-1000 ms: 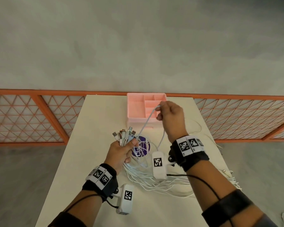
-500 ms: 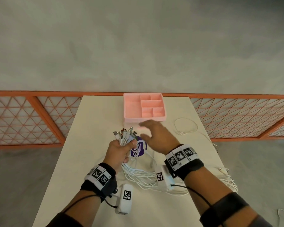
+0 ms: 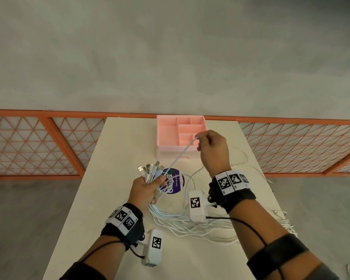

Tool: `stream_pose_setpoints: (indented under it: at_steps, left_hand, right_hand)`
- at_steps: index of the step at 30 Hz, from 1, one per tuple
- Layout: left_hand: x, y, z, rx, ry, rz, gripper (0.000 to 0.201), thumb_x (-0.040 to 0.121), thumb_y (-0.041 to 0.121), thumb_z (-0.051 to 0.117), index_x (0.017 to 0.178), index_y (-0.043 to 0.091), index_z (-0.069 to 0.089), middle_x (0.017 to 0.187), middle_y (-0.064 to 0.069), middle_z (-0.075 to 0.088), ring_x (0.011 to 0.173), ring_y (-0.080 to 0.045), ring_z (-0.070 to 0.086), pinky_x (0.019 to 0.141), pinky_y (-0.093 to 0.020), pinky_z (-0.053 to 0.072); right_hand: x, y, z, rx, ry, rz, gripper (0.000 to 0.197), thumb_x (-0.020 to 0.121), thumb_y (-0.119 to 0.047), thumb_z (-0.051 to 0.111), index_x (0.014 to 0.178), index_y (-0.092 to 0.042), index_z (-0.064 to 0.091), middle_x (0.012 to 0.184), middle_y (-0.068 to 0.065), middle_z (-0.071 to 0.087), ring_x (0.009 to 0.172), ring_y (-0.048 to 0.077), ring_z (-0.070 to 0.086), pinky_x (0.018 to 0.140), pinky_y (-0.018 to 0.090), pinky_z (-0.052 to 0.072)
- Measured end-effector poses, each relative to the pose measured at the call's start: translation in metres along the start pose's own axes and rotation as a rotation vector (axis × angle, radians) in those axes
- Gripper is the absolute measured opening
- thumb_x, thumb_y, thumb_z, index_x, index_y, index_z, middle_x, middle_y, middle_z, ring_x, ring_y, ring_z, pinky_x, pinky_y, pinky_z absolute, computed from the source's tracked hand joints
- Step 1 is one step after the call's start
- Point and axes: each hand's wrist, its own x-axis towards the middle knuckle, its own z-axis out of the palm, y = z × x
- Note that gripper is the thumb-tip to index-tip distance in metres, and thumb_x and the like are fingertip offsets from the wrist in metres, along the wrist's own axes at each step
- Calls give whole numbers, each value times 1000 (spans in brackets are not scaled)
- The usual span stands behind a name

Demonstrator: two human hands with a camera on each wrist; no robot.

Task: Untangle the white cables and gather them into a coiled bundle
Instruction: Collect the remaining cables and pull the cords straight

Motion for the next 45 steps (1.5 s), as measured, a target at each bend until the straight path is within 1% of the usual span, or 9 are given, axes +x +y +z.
stream_pose_setpoints:
  at_steps: [3, 7, 12, 15, 19, 23, 34, 40, 45]
  left_hand:
    - [0, -4, 0, 33, 25, -4, 16, 90, 15, 72, 77, 7, 68, 70, -7, 68, 37, -9, 30, 42, -19, 24]
    - [1, 1, 10, 63, -14, 6, 9, 89, 14, 74, 84, 7, 71, 66, -6, 68, 38, -9, 32, 42, -18, 24]
    - [3, 4, 11, 76, -59, 0, 7, 89, 15, 74, 89, 8, 72, 71, -10, 68, 40, -10, 32, 43, -19, 23]
    - [1, 5, 12, 86, -47, 4, 6, 89, 14, 73, 87, 8, 72, 70, -10, 67, 39, -10, 31, 43, -20, 23]
    - [0, 10, 15, 30, 0, 5, 8, 90, 13, 72, 86, 7, 70, 70, -9, 69, 39, -9, 30, 41, -18, 23]
    - [0, 15, 13, -5, -24, 12, 9, 91, 17, 71, 89, 8, 71, 77, -11, 68, 42, -8, 28, 43, -19, 22]
    - [-2, 31, 24, 62, -48, 105, 12, 86, 25, 77, 90, 14, 78, 91, -22, 74, 43, -10, 29, 48, -23, 24]
    - [-1, 21, 24, 123, -3, 107, 21, 84, 22, 79, 96, 6, 76, 46, 7, 45, 37, -8, 28, 42, -19, 26]
    - [-3, 31, 31, 167, -9, 183, 10, 87, 4, 73, 96, 1, 74, 49, 14, 60, 36, 3, 46, 41, -8, 35]
  right_hand:
    - [-6, 16, 2, -461, -236, -156, 32, 92, -5, 51, 117, -17, 66, 121, 4, 64, 112, 23, 58, 98, 38, 47]
    - [-28, 28, 18, -743, -573, -306, 49, 94, -30, 56, 141, -23, 48, 139, 2, 54, 126, 26, 50, 107, 47, 37]
    - [-37, 30, 24, -643, -441, -417, 88, 87, -30, 69, 156, -26, 14, 154, 6, 31, 138, 29, 35, 110, 48, 36]
    - [-36, 30, 24, -814, -425, -525, 80, 88, -33, 67, 154, -28, 22, 160, 3, 22, 149, 32, 16, 115, 54, 23]
    - [-33, 34, 27, -756, -597, -289, 32, 100, -37, 46, 121, -21, 63, 128, 0, 62, 123, 24, 52, 113, 54, 25]
    - [-35, 31, 22, -505, -584, -247, 26, 98, -31, 53, 85, -14, 66, 82, -2, 67, 82, 23, 61, 88, 44, 47]
    - [-22, -9, 10, -135, -263, -252, 18, 97, -20, 59, 83, -8, 62, 75, 2, 63, 71, 18, 59, 67, 30, 47]
    - [-21, -4, 2, -125, -205, -191, 19, 96, -17, 59, 81, -6, 62, 68, 1, 60, 63, 15, 54, 59, 25, 41]
    - [-20, 3, 1, -79, -143, -59, 15, 95, -9, 53, 86, -9, 65, 72, -5, 61, 69, 15, 56, 65, 26, 42]
